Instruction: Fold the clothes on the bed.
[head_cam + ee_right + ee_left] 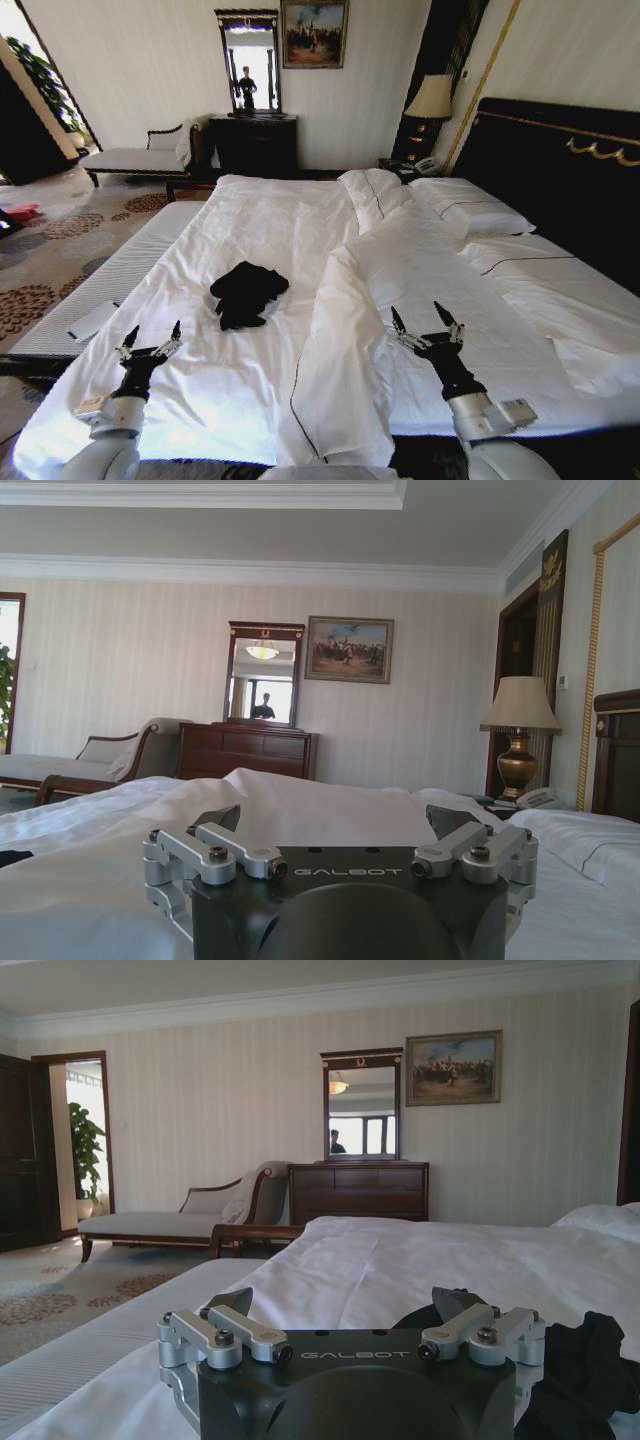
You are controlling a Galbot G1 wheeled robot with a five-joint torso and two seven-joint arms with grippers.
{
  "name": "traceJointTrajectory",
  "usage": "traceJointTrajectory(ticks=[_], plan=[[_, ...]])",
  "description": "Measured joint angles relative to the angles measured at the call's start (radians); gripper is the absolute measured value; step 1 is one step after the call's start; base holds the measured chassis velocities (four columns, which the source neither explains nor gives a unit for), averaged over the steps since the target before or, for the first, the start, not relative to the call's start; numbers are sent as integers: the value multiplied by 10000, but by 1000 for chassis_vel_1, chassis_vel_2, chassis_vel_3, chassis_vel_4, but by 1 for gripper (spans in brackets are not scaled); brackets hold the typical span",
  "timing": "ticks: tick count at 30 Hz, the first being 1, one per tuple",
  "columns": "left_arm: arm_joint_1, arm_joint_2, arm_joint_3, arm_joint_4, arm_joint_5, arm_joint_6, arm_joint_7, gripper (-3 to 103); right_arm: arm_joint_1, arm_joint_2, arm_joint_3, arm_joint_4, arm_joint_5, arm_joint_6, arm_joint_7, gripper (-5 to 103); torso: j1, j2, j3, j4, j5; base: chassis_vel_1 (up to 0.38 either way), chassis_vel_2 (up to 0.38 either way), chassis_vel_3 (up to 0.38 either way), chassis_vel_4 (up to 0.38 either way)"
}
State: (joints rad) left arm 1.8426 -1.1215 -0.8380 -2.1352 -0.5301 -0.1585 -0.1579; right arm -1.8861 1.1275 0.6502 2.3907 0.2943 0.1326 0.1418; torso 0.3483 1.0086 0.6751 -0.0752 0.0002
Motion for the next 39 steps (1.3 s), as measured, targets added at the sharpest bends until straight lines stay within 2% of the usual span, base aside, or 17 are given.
traceJointTrajectory(ticks=[14,27,30,35,38,39], plan=[[62,14,7,-78,25,-18,6,100,131,126,63,-299,-285,51,1,100,0,0,0,-1,1,29,27,-27,-34],[-63,52,50,110,-67,-22,8,100,87,100,123,-275,-149,-22,50,100,0,1,0,-2,-3,217,229,-210,-208],[-48,47,54,134,-72,-33,0,100,38,67,135,-150,43,-119,95,100,0,1,-1,-1,-15,120,140,-144,-138],[-49,37,81,142,-71,-37,1,100,3,40,149,-140,129,-197,163,100,-1,2,-2,6,-2,30,13,-27,-24],[-79,30,100,140,-70,-37,6,100,-14,32,241,-223,183,-563,433,100,1,0,0,-2,10,-26,-27,36,21],[-96,29,102,144,-70,-37,12,100,-17,29,296,-256,334,-886,634,100,2,0,0,-4,8,-85,-46,47,26]])
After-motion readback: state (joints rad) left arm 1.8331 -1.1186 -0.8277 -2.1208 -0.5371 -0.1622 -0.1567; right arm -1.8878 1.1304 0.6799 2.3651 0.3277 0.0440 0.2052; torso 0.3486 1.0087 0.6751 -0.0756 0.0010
